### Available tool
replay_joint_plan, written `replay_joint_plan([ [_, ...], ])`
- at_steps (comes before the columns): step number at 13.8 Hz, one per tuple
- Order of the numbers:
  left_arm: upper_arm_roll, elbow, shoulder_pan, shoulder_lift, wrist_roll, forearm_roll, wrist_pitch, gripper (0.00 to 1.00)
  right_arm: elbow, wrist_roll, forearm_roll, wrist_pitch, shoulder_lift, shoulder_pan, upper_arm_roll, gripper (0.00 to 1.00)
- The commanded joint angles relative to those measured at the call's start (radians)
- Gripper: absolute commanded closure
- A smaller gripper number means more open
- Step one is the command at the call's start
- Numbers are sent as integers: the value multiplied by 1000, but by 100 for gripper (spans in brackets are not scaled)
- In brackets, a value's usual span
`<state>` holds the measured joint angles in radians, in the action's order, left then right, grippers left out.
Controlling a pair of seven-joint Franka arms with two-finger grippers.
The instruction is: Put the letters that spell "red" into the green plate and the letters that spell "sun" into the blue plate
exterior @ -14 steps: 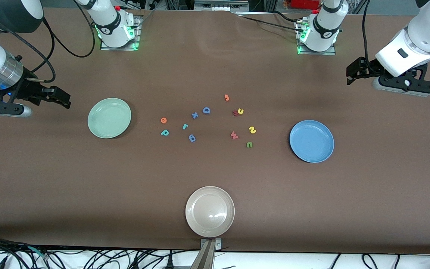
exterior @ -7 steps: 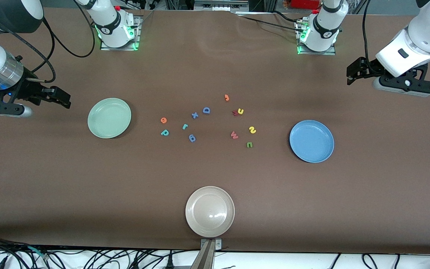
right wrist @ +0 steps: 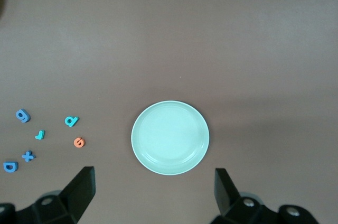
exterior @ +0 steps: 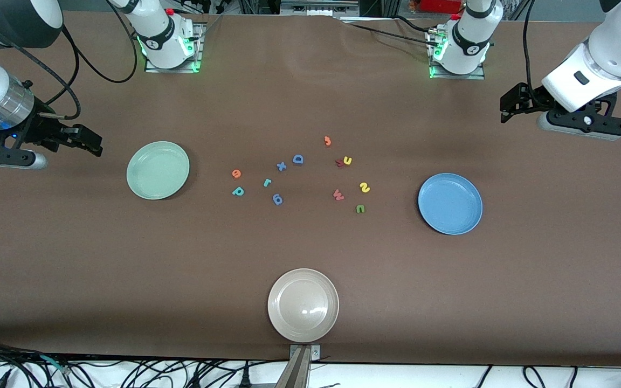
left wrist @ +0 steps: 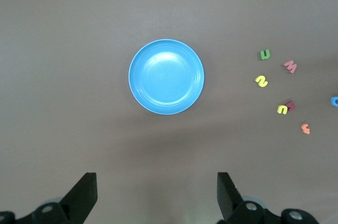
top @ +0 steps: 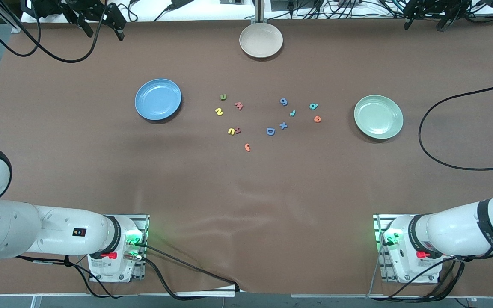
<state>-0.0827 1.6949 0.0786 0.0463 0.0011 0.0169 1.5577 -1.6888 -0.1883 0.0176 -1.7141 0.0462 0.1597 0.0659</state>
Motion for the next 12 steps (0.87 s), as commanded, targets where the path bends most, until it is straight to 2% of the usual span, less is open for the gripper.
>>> replay_joint_plan([
  [1, -5, -21, 6, -28, 0, 21, -16, 0, -5, 10, -8, 7, -3, -2, 0, 0],
  [5, -6, -21, 70, -89, 3, 57, -16, 0, -2, 3, -15, -4, 7, 0, -1, 0],
  [7, -6, -24, 116, -161, 2, 133, 10, 0, -2, -28, -18, -4, 11, 3, -3, 1],
  [12, -5, -23, 237, -331, -15, 135, 296, 0, 1, -175, -19, -30, 50, 73, -3, 1],
])
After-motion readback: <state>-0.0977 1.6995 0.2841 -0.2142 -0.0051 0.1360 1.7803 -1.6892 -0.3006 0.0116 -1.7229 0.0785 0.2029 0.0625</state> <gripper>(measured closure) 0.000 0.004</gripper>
